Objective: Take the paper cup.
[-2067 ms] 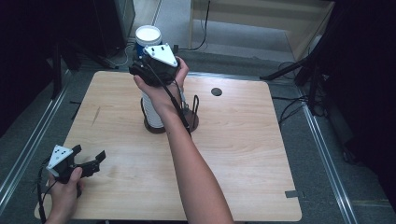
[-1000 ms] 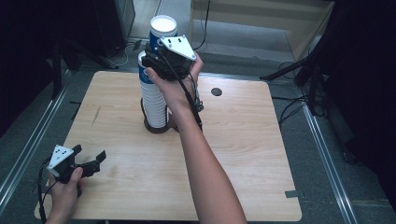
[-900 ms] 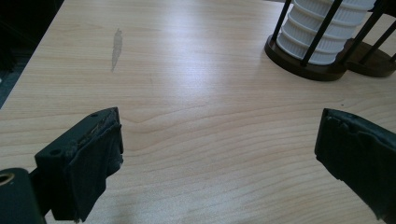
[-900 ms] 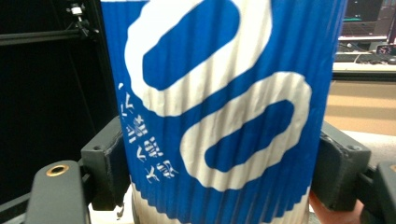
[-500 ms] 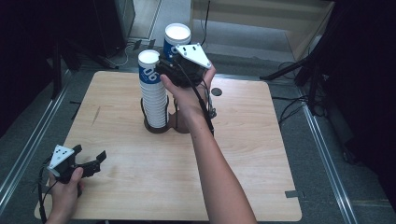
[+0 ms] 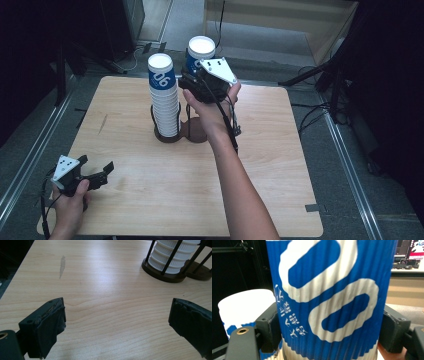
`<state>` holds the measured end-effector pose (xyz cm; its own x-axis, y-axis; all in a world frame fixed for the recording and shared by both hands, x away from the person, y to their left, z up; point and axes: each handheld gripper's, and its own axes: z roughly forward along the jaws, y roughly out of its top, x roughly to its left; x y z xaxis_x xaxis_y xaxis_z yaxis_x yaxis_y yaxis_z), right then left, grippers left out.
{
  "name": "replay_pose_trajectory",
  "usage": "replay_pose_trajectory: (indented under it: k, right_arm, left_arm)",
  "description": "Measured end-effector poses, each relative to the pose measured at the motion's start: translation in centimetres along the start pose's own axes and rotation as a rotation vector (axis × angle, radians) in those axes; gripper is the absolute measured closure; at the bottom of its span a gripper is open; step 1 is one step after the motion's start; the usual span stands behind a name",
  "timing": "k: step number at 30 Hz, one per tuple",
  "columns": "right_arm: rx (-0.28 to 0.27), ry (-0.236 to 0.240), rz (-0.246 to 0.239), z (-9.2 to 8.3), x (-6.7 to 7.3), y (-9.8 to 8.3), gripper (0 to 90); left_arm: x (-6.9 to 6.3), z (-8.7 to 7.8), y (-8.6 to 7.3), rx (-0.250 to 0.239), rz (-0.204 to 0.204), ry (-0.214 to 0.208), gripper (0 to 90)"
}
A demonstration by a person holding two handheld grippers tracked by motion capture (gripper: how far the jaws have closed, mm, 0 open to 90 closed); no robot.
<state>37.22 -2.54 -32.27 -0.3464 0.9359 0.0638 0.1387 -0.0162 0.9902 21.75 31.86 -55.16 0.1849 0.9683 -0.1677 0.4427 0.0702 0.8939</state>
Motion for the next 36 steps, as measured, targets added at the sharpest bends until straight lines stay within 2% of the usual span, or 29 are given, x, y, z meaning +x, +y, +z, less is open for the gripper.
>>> replay_pose_trajectory:
  k: [19, 32, 36]
  right_arm:
    - [0.014, -0.033, -0.004, -1.8, -2.4, -2.3, 20.3]
    - [0.020, -0.058, -0.034, -3.3, -3.7, -4.0, 20.3]
    - [0.024, -0.061, -0.030, -4.0, -4.2, -4.7, 20.3]
  left_arm:
    - [0.0, 0.0, 0.0, 0.003, 0.005, 0.004, 1.9]
    - [-0.1, 0.0, 0.0, 0.003, 0.010, 0.008, 1.9]
    - [-0.1, 0.0, 0.0, 0.004, 0.010, 0.010, 1.9]
